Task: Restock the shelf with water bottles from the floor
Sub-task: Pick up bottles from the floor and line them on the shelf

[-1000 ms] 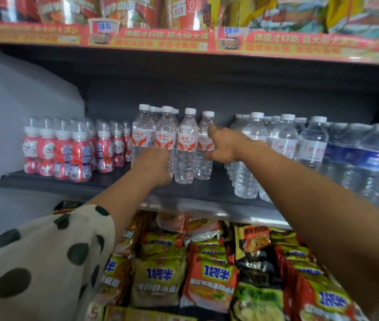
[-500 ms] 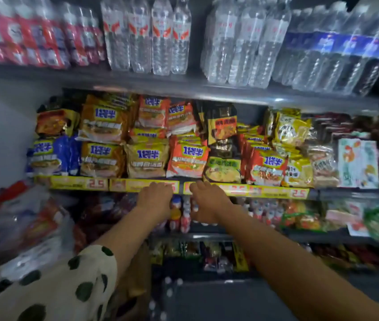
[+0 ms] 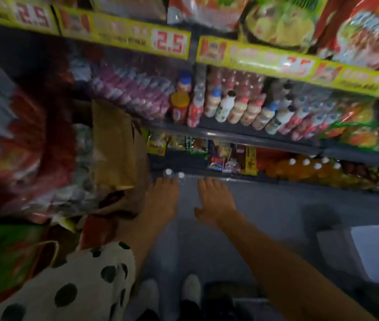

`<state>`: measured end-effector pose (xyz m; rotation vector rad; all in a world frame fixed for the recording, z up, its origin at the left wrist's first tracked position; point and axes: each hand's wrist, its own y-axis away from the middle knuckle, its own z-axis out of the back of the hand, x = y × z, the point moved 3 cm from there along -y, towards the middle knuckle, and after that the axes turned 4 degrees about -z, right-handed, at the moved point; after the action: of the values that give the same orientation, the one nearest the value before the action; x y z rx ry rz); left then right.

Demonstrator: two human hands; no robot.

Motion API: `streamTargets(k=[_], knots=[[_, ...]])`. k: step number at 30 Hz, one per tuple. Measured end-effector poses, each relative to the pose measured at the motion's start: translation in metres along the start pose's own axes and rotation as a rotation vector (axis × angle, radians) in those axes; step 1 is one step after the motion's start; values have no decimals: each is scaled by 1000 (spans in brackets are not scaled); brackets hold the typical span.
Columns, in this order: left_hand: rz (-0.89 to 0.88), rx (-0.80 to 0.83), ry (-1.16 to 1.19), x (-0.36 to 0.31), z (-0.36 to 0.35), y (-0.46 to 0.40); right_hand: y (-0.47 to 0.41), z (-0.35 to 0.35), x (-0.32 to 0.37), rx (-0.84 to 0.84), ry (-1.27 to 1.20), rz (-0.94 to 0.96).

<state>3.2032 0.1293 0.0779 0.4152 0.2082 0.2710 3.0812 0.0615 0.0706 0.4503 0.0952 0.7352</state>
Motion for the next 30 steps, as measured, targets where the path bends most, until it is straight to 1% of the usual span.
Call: streamTargets(k=[2,4,5,8,11,14,18,22,24,27,30], knots=[[74,28,29,3,-52,-14,-23,-52,-1,53,19,24],[108,52,3,8,-99,-29,-47,-102,0,80,22,41],[123,105,31,12,-125,-36,-60,-127,2,93,29,56],[153,153,113,29,-203,-55,-95,-203,13,142,64,113],[200,154,133,46,-269,-72,-135,-267,25,148,75,174],[262,153,174,60,-316,-90,-183,-315,41,115,60,220],[267,102,212,77,-353,-114,-236,-364,60,78,79,248],[328,70,242,102,-383,-131,-271,-397,71,113,176,262],[326,64,226,110,-390,-137,-282,-404,74,118,210,278],[324,66,203,116,-391,-142,-289,-400,74,96,268,350],[334,58,208,116,-375,-136,-279,-378,64,116,221,351]])
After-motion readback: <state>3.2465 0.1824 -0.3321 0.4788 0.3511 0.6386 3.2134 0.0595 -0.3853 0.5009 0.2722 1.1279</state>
